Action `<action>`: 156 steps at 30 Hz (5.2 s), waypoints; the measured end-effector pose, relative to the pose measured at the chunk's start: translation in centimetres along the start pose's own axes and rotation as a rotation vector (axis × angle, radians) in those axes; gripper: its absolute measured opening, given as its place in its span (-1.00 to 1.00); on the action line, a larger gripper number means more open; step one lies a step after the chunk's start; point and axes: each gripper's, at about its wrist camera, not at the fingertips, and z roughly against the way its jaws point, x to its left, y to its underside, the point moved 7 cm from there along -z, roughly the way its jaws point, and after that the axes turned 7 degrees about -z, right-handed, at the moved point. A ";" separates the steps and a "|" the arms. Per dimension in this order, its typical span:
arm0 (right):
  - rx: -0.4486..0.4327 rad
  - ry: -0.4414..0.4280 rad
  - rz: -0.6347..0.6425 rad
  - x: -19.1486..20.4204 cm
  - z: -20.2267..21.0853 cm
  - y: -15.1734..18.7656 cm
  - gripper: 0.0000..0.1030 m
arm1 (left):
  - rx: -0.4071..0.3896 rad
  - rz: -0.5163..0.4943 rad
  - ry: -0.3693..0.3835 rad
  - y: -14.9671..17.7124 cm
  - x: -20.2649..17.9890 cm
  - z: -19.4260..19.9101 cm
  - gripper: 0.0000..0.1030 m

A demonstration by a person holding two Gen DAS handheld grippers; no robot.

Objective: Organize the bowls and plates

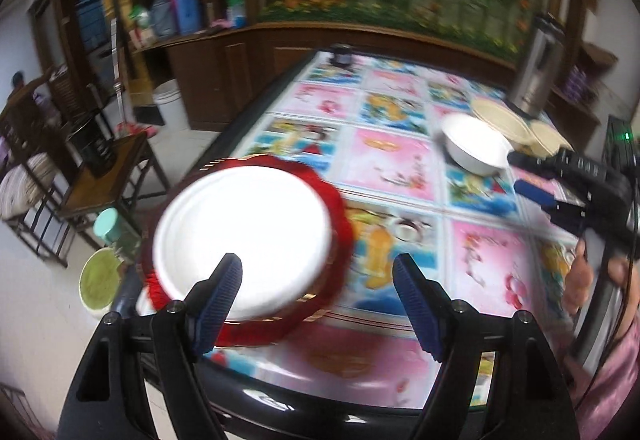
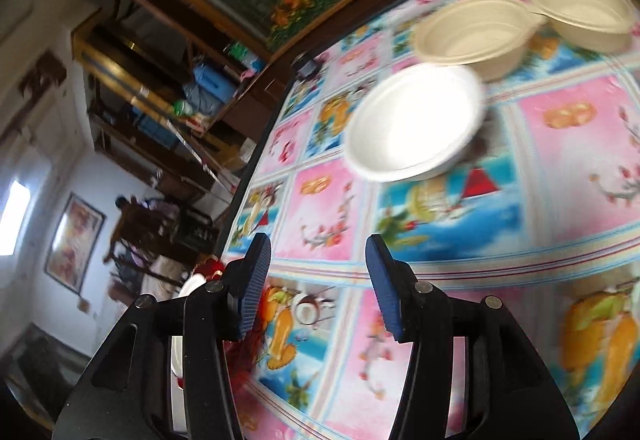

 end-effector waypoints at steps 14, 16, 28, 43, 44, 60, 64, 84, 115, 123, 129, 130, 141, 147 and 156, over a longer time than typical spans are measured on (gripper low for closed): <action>-0.233 0.077 -0.163 -9.9 10.8 -6.4 0.05 | 0.039 -0.168 0.145 -0.7 -9.7 0.3 0.51; -0.265 0.081 -0.168 -10.7 12.4 -7.4 0.05 | 0.038 -0.188 0.167 -1.2 -11.0 0.5 0.51; -0.357 0.135 -0.184 -13.4 17.7 -12.6 0.05 | 0.094 -0.249 0.258 -3.7 -16.3 -0.6 0.51; -0.534 0.140 -0.426 -21.3 18.5 -14.7 0.05 | 0.200 -0.190 0.365 -0.9 -19.5 -3.3 0.51; -0.538 0.153 -0.426 -21.4 18.6 -14.7 0.04 | 0.201 -0.192 0.372 -0.6 -19.5 -3.2 0.51; -0.646 0.314 -0.360 -22.0 19.7 -13.4 0.04 | 0.186 -0.046 0.401 1.5 -12.7 -3.8 0.51; -0.638 0.316 -0.364 -22.2 19.6 -13.5 0.04 | 0.186 -0.044 0.400 1.5 -12.8 -3.9 0.51; -0.561 0.184 -0.394 -21.1 19.0 -13.8 0.05 | 0.218 -0.137 0.370 -0.7 -15.6 -4.2 0.51; -0.347 0.022 -0.515 -24.0 14.3 -22.6 0.05 | 0.423 0.295 0.484 -14.3 -33.9 -16.8 0.52; -0.329 -0.028 -0.527 -23.6 13.6 -22.8 0.05 | 0.402 0.381 0.539 -15.3 -35.6 -19.0 0.52; -0.299 -0.053 -0.531 -23.5 12.9 -23.1 0.05 | 0.409 0.388 0.537 -15.0 -36.5 -20.3 0.51; -0.298 -0.053 -0.531 -23.5 12.7 -23.1 0.05 | 0.410 0.381 0.530 -14.9 -36.6 -20.4 0.48; -0.269 -0.041 -0.542 -24.1 11.7 -23.1 0.05 | 0.397 0.336 0.546 -15.3 -37.3 -20.6 -0.11; -0.253 -0.024 -0.535 -24.1 11.2 -22.9 0.05 | 0.389 0.319 0.545 -15.7 -37.4 -20.5 -0.37; -0.250 0.008 -0.516 -24.0 10.9 -22.7 0.04 | 0.377 0.276 0.507 -15.9 -37.2 -20.3 -0.64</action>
